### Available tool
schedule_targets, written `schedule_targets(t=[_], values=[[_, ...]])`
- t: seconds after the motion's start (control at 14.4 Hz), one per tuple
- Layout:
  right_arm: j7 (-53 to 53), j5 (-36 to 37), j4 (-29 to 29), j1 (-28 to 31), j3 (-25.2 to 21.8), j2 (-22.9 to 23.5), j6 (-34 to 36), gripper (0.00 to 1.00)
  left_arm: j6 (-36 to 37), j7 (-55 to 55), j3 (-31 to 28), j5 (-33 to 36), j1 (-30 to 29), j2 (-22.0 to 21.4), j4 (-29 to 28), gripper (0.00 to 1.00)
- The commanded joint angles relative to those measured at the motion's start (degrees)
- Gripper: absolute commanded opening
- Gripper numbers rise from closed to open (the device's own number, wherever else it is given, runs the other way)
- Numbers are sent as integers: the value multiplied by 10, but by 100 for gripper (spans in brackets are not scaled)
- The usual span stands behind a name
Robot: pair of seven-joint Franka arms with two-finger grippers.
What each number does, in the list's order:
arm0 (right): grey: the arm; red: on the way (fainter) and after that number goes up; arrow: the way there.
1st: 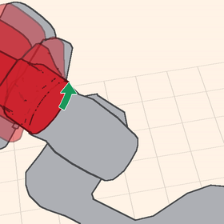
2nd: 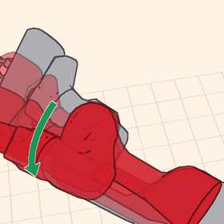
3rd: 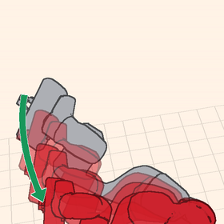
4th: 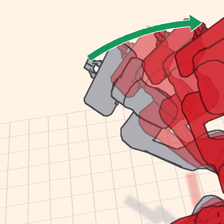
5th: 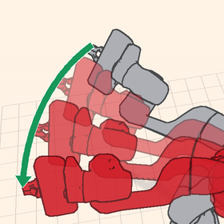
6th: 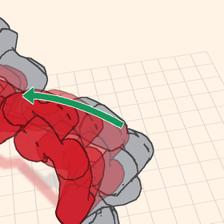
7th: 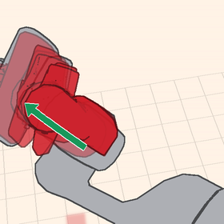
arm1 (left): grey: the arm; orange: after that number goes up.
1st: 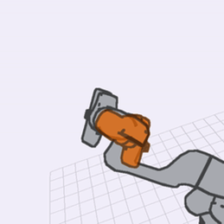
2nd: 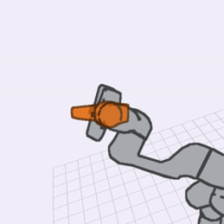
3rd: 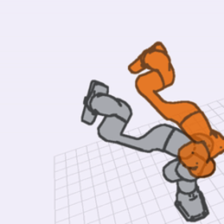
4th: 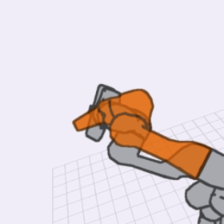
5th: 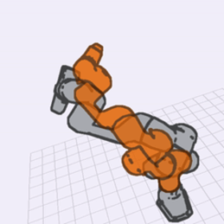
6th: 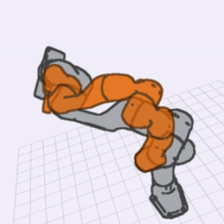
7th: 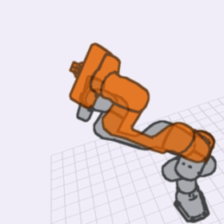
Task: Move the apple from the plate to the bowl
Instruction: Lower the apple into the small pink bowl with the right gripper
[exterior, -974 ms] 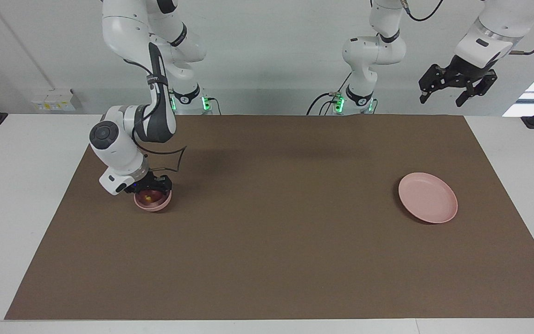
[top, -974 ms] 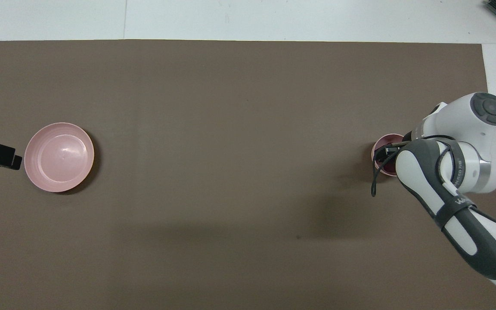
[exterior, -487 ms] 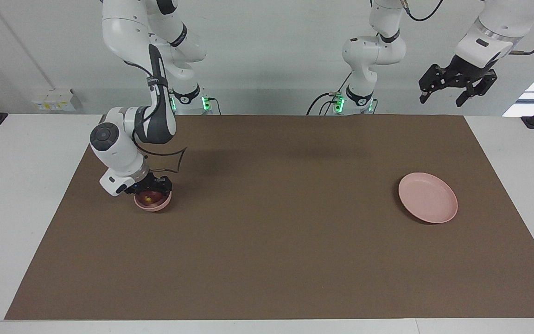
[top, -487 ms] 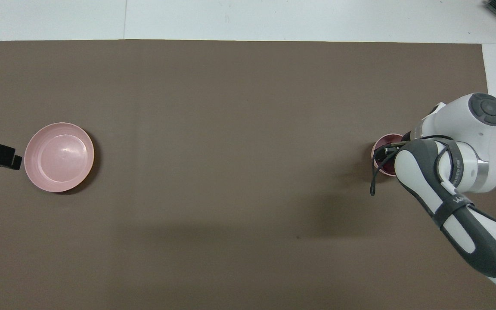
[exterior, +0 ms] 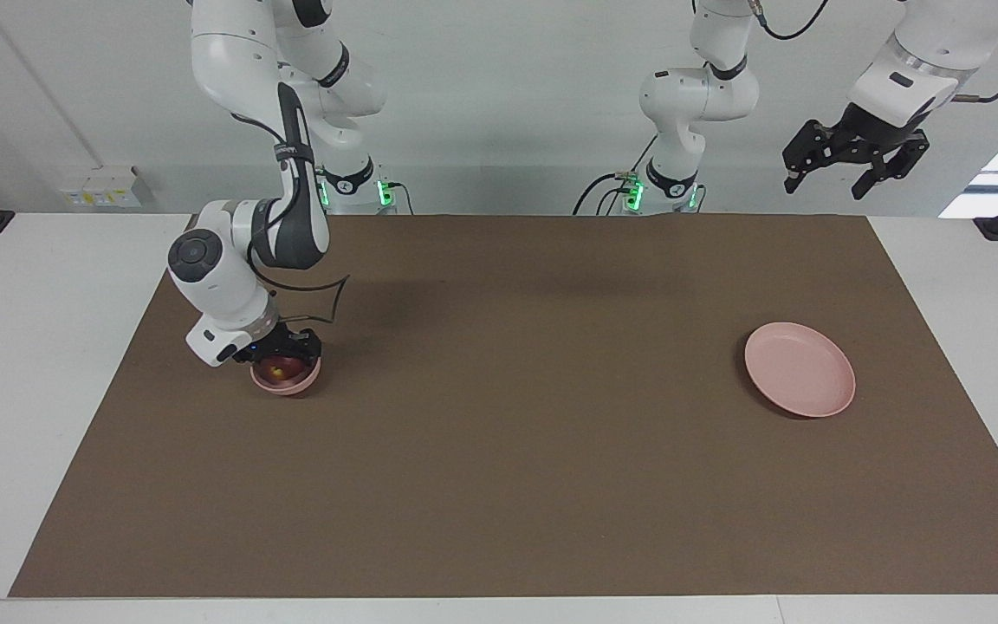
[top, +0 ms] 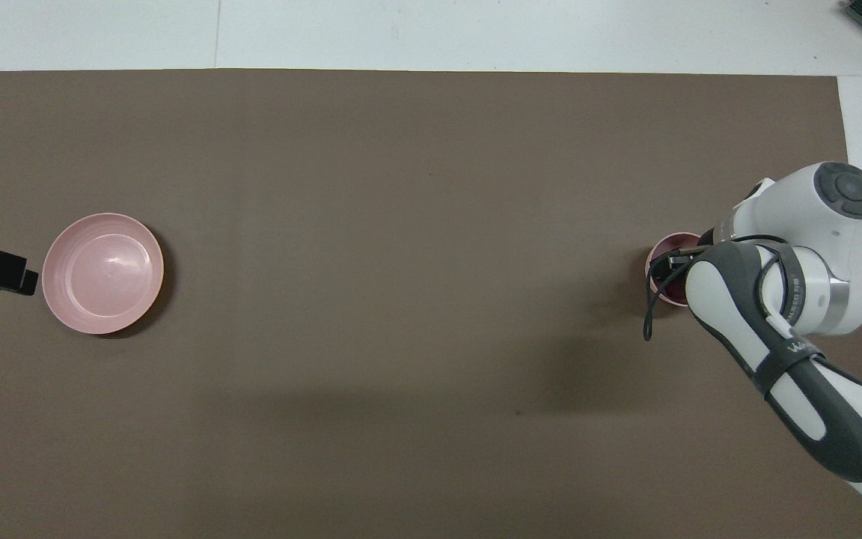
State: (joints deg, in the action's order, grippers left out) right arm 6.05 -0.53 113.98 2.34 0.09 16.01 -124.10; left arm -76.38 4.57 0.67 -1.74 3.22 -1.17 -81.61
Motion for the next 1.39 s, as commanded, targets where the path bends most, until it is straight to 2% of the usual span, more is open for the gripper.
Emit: schedule_targets(t=[0.0, 0.56, 0.77, 1.11, 1.32], values=[[-14, 16, 1, 6, 6, 1, -13, 85, 10, 10, 2, 8, -4, -2, 1, 100], [-14, 16, -2, 6, 6, 1, -6, 99, 10, 8, 2, 8, -4, -4, 1, 100], [-12, 16, -20, 6, 6, -14, 27, 100, 8, 8, 2, 8, -4, -4, 1, 100], [-14, 29, -43, 5, 4, -98, 82, 100, 7, 9, 2, 8, -4, -4, 1, 100], [-30, 41, -88, 6, 3, -133, 150, 100, 8, 8, 2, 8, -4, -4, 0, 100]])
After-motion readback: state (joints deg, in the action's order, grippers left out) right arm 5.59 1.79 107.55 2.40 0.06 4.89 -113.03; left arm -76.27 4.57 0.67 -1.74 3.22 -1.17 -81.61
